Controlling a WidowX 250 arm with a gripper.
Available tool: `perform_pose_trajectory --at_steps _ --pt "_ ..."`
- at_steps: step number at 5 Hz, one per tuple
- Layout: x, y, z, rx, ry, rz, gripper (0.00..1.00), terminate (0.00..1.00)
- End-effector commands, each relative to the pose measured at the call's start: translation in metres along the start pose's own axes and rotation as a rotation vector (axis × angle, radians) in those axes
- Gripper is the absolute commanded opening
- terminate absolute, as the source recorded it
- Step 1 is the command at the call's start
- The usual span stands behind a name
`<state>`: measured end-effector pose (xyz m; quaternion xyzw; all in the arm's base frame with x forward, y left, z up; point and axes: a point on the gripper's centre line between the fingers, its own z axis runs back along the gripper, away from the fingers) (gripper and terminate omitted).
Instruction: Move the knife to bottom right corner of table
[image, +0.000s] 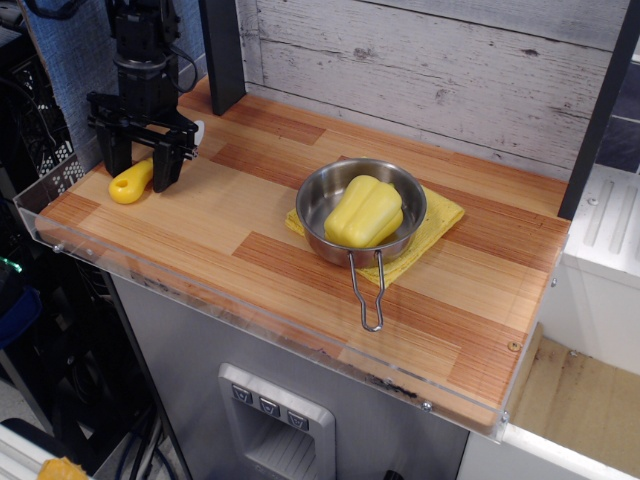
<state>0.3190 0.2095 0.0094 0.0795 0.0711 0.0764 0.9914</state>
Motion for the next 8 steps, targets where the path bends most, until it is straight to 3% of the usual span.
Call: perform_pose_trajectory --at_steps 1,2,3,4,5,6,8 --pt "-0.003 0.002 0.003 0.035 0.031 0.026 0.0 0.0" --pt "-0.005 0.004 0.006 0.025 0.034 0.024 0.0 0.0" --pt "-0.011 0.011 0.037 -0.033 0.043 0.085 0.0 0.0" --pt "-0.02 0.005 0.083 -0.104 -0.002 0.125 0.0 0.0" --pt "-0.026 -0.033 0.124 -0.177 -0.028 0.064 0.0 0.0" --pt "-0.031 -0.079 0.14 -0.206 -0.077 -0.134 0.0 0.0" --pt "-0.066 -0.176 0.136 -0.166 -0.09 -0.239 0.0 0.0"
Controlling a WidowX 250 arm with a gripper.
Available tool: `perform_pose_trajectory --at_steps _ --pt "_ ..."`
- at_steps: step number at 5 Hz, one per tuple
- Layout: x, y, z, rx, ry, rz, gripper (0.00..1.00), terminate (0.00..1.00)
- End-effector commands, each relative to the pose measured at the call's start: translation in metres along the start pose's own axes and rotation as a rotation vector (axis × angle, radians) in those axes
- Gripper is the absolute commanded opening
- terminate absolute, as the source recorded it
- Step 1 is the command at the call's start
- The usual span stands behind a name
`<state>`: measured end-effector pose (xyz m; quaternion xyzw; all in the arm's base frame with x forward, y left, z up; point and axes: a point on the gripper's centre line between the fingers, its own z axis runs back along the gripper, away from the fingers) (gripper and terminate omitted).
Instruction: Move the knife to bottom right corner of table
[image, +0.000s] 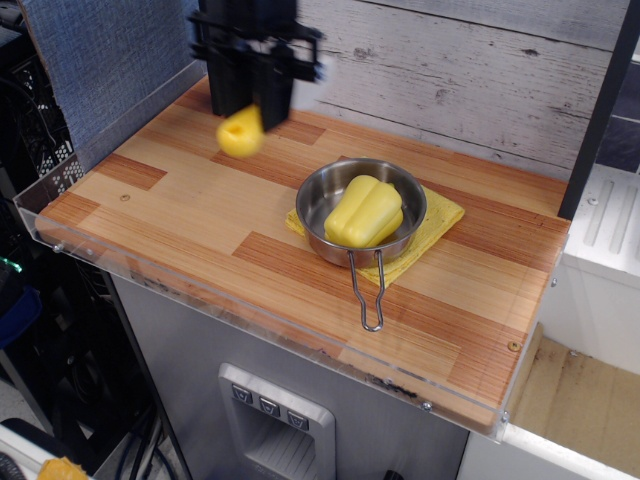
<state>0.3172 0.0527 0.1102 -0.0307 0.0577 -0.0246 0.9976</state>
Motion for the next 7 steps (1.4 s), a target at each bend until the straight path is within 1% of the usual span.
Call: perform_pose_trajectory --at_steps 1,2,3,4,5,6,7 --pt "-0.029 -0.097 -0.011 0.065 -0.018 -0.03 0.0 0.0" --pt "-0.044 -0.128 -0.025 0.07 0.003 -0.055 0.0 0.0" --pt "-0.046 -0.145 -0.04 0.065 0.02 -0.041 0.0 0.0" --pt "-0.034 -0.145 -0.059 0.067 0.037 -0.019 0.0 0.0" --pt "-0.024 -0.132 -0.074 0.098 0.07 0.007 0.0 0.0" --pt "-0.019 -0.12 -0.09 0.114 0.102 0.027 0.0 0.0" --pt "-0.019 -0.118 -0.102 0.128 0.124 0.024 0.0 0.0"
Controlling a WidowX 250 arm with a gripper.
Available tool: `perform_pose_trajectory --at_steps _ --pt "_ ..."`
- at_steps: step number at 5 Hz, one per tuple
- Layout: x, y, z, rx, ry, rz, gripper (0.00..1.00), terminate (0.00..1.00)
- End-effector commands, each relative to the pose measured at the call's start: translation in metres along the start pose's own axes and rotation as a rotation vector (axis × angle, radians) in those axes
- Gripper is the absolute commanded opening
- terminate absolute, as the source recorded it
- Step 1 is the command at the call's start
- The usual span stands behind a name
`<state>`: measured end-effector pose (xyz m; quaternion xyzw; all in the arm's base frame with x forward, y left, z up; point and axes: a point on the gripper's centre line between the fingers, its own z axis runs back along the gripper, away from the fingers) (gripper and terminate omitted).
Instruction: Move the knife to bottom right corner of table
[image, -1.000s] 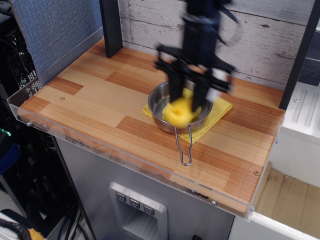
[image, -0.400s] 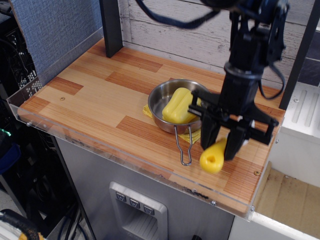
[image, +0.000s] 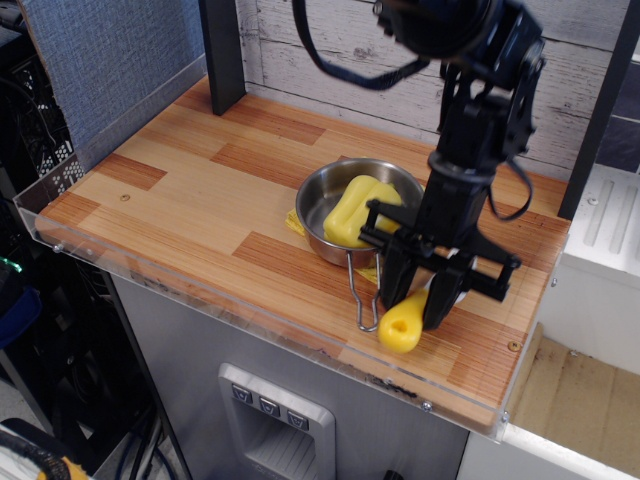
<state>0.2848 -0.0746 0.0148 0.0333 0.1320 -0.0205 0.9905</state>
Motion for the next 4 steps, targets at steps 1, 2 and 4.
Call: perform_pose_trajectory --at_steps 1,2,4 --pt "-0.006 0.0 0.001 0.009 -0.026 -0.008 0.0 0.0" --pt "-0.009 -0.003 0.009 0.009 -0.049 -0.038 1.0 0.0" --pt "-0.029 0.007 0.067 -0.066 -0.261 -0.069 1.0 0.0"
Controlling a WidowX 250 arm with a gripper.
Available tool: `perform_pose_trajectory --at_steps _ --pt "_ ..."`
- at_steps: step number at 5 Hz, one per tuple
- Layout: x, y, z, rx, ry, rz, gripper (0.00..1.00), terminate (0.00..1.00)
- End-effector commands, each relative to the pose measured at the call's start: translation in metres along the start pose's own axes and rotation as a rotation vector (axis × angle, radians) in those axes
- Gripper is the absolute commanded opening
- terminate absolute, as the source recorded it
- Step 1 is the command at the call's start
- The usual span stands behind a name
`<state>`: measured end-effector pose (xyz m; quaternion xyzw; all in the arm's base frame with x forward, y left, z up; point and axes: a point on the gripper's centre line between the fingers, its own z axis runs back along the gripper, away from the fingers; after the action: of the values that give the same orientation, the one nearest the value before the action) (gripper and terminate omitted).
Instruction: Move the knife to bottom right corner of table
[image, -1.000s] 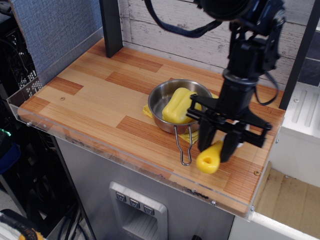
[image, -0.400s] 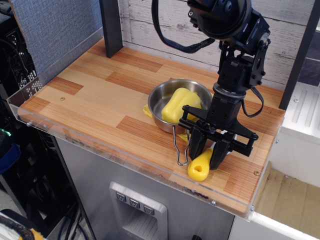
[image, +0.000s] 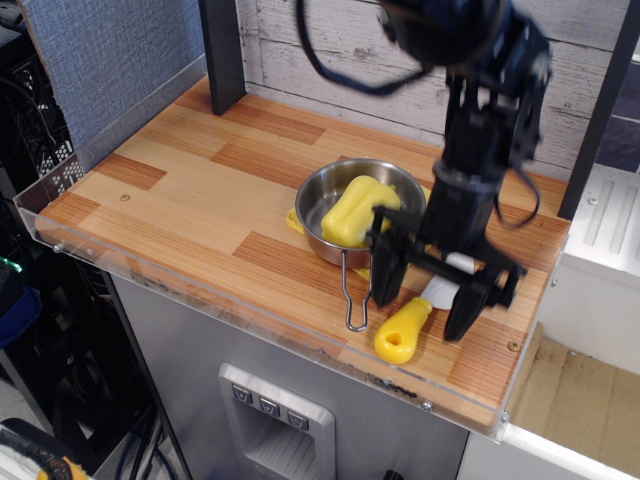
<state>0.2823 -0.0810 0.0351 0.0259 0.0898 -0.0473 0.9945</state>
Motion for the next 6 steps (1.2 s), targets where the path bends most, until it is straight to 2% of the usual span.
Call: perform_pose_trajectory --at_steps 1,2,3,4,5,6 --pt "-0.025 0.043 0.078 -0.089 -0.249 0.025 1.0 0.0" --pt "-0.025 0.092 0.097 -0.065 -0.249 0.102 1.0 0.0" --pt "-0.017 0.143 0.104 -0.048 -0.238 0.176 1.0 0.0" --pt "0.002 0.176 0.107 0.004 -0.212 0.169 1.0 0.0" --pt "0.021 0.181 0.101 0.056 -0.18 0.125 1.0 0.0" --pt "0.029 0.179 0.099 0.065 -0.19 0.086 1.0 0.0"
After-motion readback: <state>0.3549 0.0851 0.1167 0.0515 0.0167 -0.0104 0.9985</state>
